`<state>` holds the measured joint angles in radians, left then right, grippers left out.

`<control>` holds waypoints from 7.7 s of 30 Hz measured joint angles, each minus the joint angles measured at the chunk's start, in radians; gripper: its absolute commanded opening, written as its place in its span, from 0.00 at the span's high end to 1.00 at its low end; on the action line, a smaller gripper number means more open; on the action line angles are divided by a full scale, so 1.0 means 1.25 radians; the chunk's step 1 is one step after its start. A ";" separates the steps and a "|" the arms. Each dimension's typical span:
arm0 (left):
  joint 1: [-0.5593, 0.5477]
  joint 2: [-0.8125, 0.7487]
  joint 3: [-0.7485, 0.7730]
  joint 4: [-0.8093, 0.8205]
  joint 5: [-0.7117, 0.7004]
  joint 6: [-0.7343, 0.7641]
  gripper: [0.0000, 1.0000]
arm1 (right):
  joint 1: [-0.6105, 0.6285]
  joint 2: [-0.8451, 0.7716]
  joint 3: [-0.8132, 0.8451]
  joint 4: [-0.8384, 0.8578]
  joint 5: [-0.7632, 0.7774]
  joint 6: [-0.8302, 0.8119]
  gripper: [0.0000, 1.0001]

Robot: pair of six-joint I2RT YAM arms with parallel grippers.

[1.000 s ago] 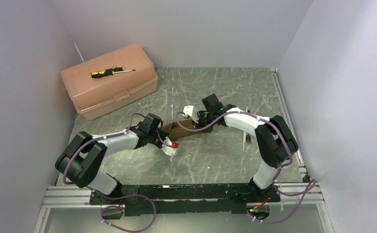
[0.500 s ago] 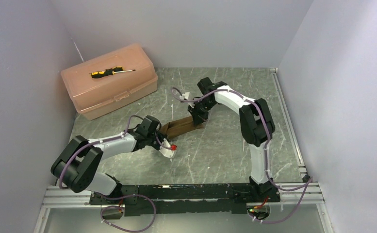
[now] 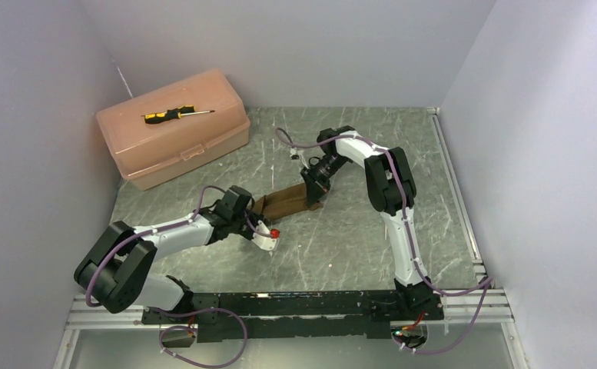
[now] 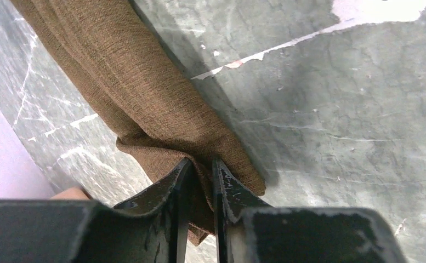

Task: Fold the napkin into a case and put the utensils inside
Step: Grasp the top corner of the smaller rectangle folded napkin from the folded napkin, then smooth out the smaller rectangle-folded napkin at the center of the board.

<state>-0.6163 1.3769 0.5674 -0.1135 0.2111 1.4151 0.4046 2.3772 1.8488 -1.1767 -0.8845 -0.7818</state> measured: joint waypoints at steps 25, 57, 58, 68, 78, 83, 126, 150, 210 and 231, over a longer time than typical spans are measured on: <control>-0.005 0.045 0.146 -0.020 0.042 -0.359 0.52 | 0.006 0.011 0.011 0.008 0.010 0.085 0.98; 0.015 0.263 0.271 0.054 0.029 -0.466 0.55 | 0.023 -0.044 -0.023 0.042 -0.013 0.111 1.00; 0.017 0.264 0.273 0.048 0.039 -0.464 0.56 | 0.023 -0.044 -0.023 0.042 -0.016 0.112 1.00; 0.029 0.270 0.290 -0.026 0.136 -0.364 0.63 | 0.042 -0.005 0.087 -0.006 -0.027 0.108 1.00; 0.030 0.270 0.291 -0.044 0.157 -0.296 0.71 | 0.031 0.093 0.157 -0.025 -0.055 0.138 1.00; 0.030 0.270 0.305 -0.035 0.118 -0.349 0.71 | 0.014 0.110 0.157 -0.025 -0.086 0.163 1.00; 0.072 0.346 0.338 0.033 0.196 -0.219 0.74 | 0.002 0.046 0.097 0.063 -0.066 0.215 1.00; 0.052 0.257 0.504 -0.025 0.243 -0.425 0.75 | -0.016 0.115 0.146 0.026 -0.078 0.258 1.00; 0.051 0.285 0.286 -0.002 0.212 -0.235 0.86 | -0.175 -0.533 -0.507 0.667 0.239 0.648 0.00; 0.050 0.284 0.280 0.010 0.216 -0.241 0.87 | 0.058 -0.797 -0.844 1.125 0.564 0.922 1.00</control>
<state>-0.5537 1.7321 0.9176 -0.1013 0.4816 1.1133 0.4770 1.3808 0.7937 0.2298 -0.1791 0.3710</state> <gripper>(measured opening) 0.138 0.009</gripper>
